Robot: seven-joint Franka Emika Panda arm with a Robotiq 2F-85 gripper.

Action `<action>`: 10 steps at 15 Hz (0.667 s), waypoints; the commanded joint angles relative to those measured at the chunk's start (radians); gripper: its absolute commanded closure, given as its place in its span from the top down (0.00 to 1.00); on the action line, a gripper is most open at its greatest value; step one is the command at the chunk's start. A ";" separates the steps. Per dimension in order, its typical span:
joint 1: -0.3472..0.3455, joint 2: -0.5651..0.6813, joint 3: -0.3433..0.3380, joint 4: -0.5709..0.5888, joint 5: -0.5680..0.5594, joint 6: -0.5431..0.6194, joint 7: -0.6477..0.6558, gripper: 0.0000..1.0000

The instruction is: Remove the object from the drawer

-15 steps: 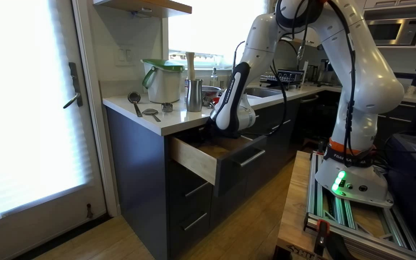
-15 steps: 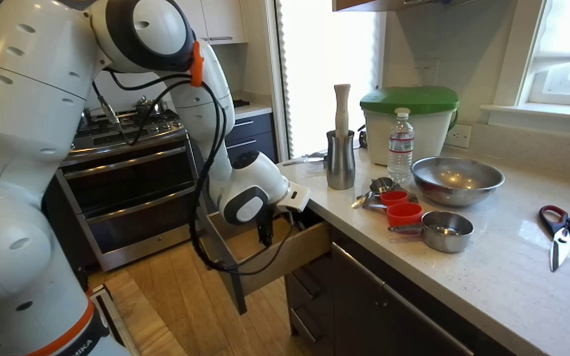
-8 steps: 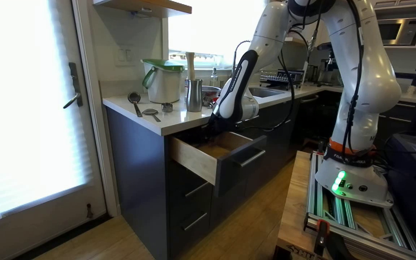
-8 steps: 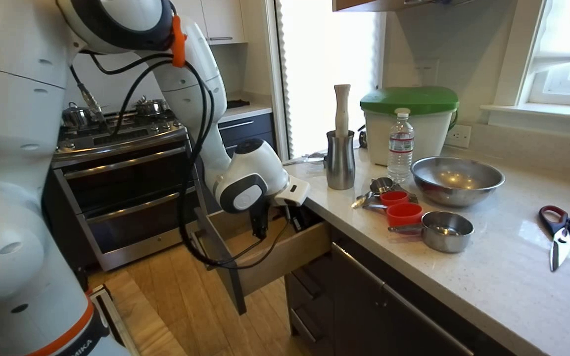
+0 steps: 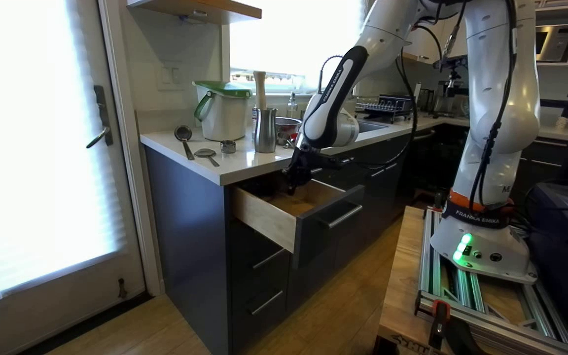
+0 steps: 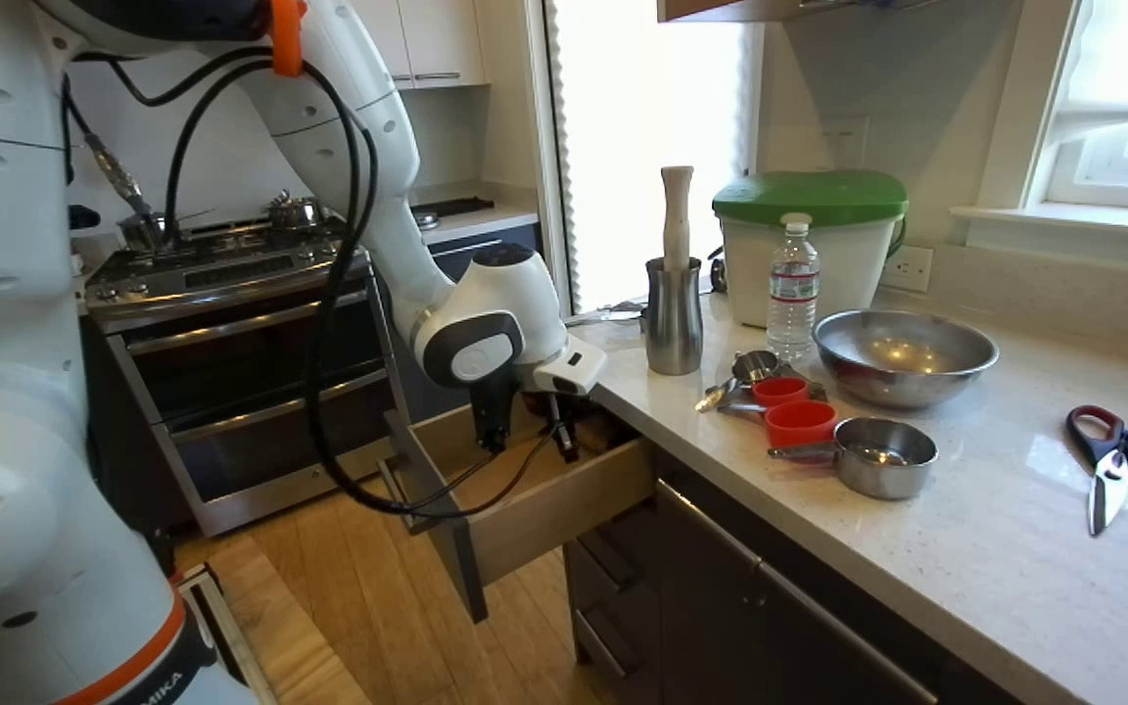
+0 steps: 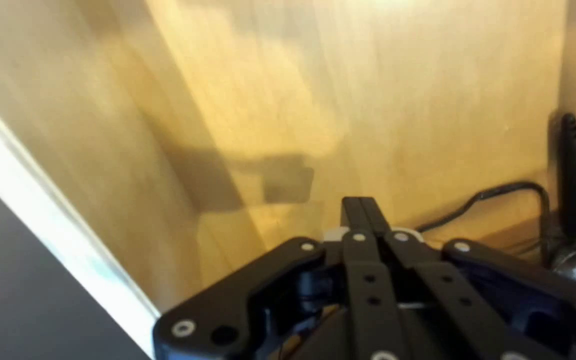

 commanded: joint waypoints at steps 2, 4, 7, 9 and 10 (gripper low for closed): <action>-0.007 -0.146 -0.007 -0.057 0.033 -0.303 -0.098 0.00; 0.015 -0.183 -0.039 -0.062 0.017 -0.400 -0.116 0.00; 0.040 -0.231 -0.070 -0.076 -0.005 -0.473 -0.119 0.00; 0.052 -0.262 -0.078 -0.086 0.002 -0.486 -0.131 0.00; 0.059 -0.278 -0.080 -0.094 0.008 -0.488 -0.140 0.00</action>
